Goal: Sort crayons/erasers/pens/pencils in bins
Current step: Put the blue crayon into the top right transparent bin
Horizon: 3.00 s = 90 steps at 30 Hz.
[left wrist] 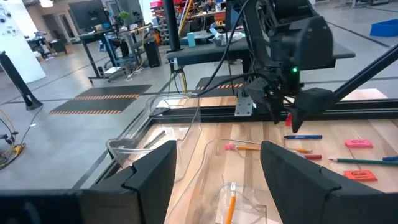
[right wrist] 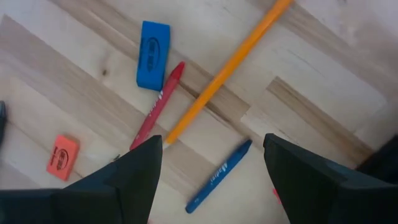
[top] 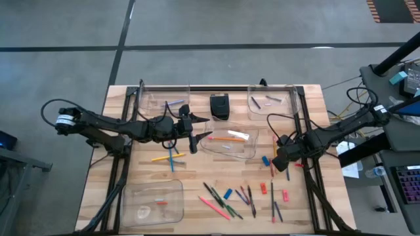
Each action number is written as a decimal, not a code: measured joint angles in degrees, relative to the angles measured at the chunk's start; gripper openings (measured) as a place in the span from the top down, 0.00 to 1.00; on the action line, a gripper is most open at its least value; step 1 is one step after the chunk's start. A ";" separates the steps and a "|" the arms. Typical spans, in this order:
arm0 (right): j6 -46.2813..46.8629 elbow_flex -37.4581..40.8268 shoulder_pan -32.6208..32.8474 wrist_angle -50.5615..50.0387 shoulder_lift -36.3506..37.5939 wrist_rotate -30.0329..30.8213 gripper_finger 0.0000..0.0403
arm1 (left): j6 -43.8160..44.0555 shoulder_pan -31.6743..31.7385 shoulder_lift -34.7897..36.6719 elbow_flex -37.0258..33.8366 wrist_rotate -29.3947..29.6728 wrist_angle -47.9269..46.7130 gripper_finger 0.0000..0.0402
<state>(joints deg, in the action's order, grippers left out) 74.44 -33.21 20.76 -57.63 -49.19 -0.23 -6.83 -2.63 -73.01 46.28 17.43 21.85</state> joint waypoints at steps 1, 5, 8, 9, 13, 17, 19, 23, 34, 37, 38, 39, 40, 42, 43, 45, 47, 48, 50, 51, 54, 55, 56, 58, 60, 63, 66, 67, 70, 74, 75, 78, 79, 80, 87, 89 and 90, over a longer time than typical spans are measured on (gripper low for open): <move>2.20 0.00 1.10 0.02 -0.13 0.58 0.34 | -0.02 0.00 0.00 0.00 0.00 0.15 0.46; 9.54 0.16 4.90 -0.07 -1.40 1.87 0.34 | -1.96 0.00 -0.02 0.36 0.00 0.12 0.46; 12.93 0.65 7.22 0.17 -3.47 2.26 0.34 | -2.99 0.00 -0.02 0.81 0.00 0.31 0.46; 13.94 0.74 7.96 0.25 -4.39 2.25 0.34 | -3.19 0.01 -0.02 0.85 0.00 0.30 0.46; 18.39 0.87 10.71 0.78 -8.78 1.55 0.34 | -4.11 0.02 -0.02 1.22 0.00 0.37 0.46; 27.28 0.87 13.04 1.07 -12.92 -0.43 0.34 | -4.11 0.02 -0.02 1.36 0.00 0.47 0.46; 30.22 0.87 14.15 1.47 -14.60 -1.78 0.34 | -4.11 0.02 -0.02 1.36 0.00 0.47 0.46; 33.54 1.08 16.72 3.00 -16.88 -3.03 0.34 | -4.07 0.02 -0.02 1.36 0.00 0.18 0.46; 39.60 4.61 21.14 13.92 -20.27 -2.72 0.43 | -3.52 0.00 -0.02 1.36 -0.02 0.22 0.46; 40.21 5.06 21.93 14.18 -20.42 -3.32 0.54 | -2.63 0.00 -0.02 1.36 -0.02 0.17 0.46; 40.20 5.02 22.07 14.26 -20.43 -3.39 0.58 | -2.60 0.00 -0.02 1.36 -0.04 0.15 0.46; 40.13 4.97 22.19 14.29 -20.44 -3.43 0.63 | -2.58 0.00 -0.02 1.36 -0.04 0.14 0.46; 39.89 4.87 22.22 14.42 -20.44 -3.43 0.68 | -2.58 0.00 -0.02 1.36 -0.04 0.15 0.46; 39.26 4.62 22.22 14.72 -20.48 -3.52 0.77 | -2.58 0.00 -0.02 1.36 -0.07 0.14 0.46; 38.91 4.57 22.22 14.86 -20.48 -3.64 0.82 | -2.58 -0.03 -0.02 1.36 -0.08 0.14 0.46; 38.68 4.62 22.22 15.17 -20.48 -4.18 0.91 | -2.53 -0.04 -0.02 1.33 -0.26 0.14 0.46; 38.68 4.66 22.24 15.09 -20.51 -4.60 0.95 | -2.51 -0.04 -0.02 1.33 -0.31 0.14 0.46; 38.74 4.65 22.24 15.00 -20.51 -4.83 0.96 | -2.50 -0.05 -0.02 1.33 -0.32 0.14 0.46; 38.77 4.47 22.24 14.70 -20.53 -5.66 0.96 | -2.50 -0.09 -0.02 1.33 -0.33 0.12 0.46; 38.77 4.12 22.29 14.26 -20.53 -6.00 0.96 | -2.49 -0.09 -0.02 1.33 -0.31 0.12 0.46; 38.73 1.62 22.51 11.78 -20.28 -6.04 0.97 | -2.49 -0.11 -0.02 1.33 -0.33 0.12 0.46; 38.65 0.53 22.53 10.23 -20.41 -5.85 0.97 | -2.49 -0.11 -0.02 1.33 -0.33 0.13 0.46; 38.45 -0.70 22.60 7.30 -20.55 -5.25 0.97 | -2.49 -0.11 -0.02 1.33 -0.33 0.12 0.46; 38.08 -4.05 22.61 1.63 -20.20 -1.81 0.97 | -2.49 -0.11 -0.02 1.33 -0.33 0.12 0.46; 38.15 -7.84 22.59 -4.06 -20.16 2.35 0.97 | -2.49 -0.11 -0.02 1.33 -0.33 0.12 0.46; 40.36 -12.29 22.42 -16.91 -19.83 10.95 0.97 | -2.47 -0.11 -0.02 1.32 -0.36 0.12 0.46; 41.69 -15.33 20.96 -23.75 -18.10 23.67 0.97 | -2.34 -0.11 -0.02 1.31 -0.52 0.14 0.46; 41.25 -15.83 20.20 -24.51 -16.95 27.98 0.97 | -2.28 -0.13 -0.02 1.31 -0.57 0.14 0.46; 36.32 -16.79 17.19 -21.81 -12.24 38.73 0.97 | -1.02 -0.20 -0.02 1.31 -0.65 0.14 0.46; 20.94 -16.00 11.70 -11.00 -4.91 46.44 0.97 | -0.92 -0.86 -0.02 1.23 -0.63 0.12 0.46; 16.62 -15.44 10.12 -8.21 -3.12 46.99 0.97 | -0.95 -0.97 -0.02 1.22 -0.69 0.12 0.46; 7.15 -13.51 4.30 -3.40 0.85 49.33 0.97 | -0.93 -1.31 -0.02 1.22 -0.81 0.12 0.46; 6.16 -12.53 1.80 -4.20 1.68 50.67 0.97 | -0.83 -1.31 -0.02 1.25 -0.83 0.13 0.46; 5.48 -11.58 -1.13 -5.16 2.38 51.05 0.97 | -0.34 -1.32 -0.02 1.25 -0.83 0.14 0.46; -12.58 -4.18 -25.83 7.58 5.87 43.32 0.97 | 0.55 -2.02 -0.04 1.09 -0.80 0.03 0.46; -21.51 -1.74 -31.57 17.41 5.67 42.05 0.97 | 0.55 -2.20 -0.19 1.09 -0.81 0.10 0.46; -25.25 -0.73 -34.22 22.03 5.10 41.51 0.97 | 0.57 -2.30 -0.25 1.09 -0.81 0.00 0.46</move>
<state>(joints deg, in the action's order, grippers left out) 49.19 -33.94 -13.45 -35.60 -44.08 41.28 -6.26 -4.94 -73.26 47.37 16.62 21.86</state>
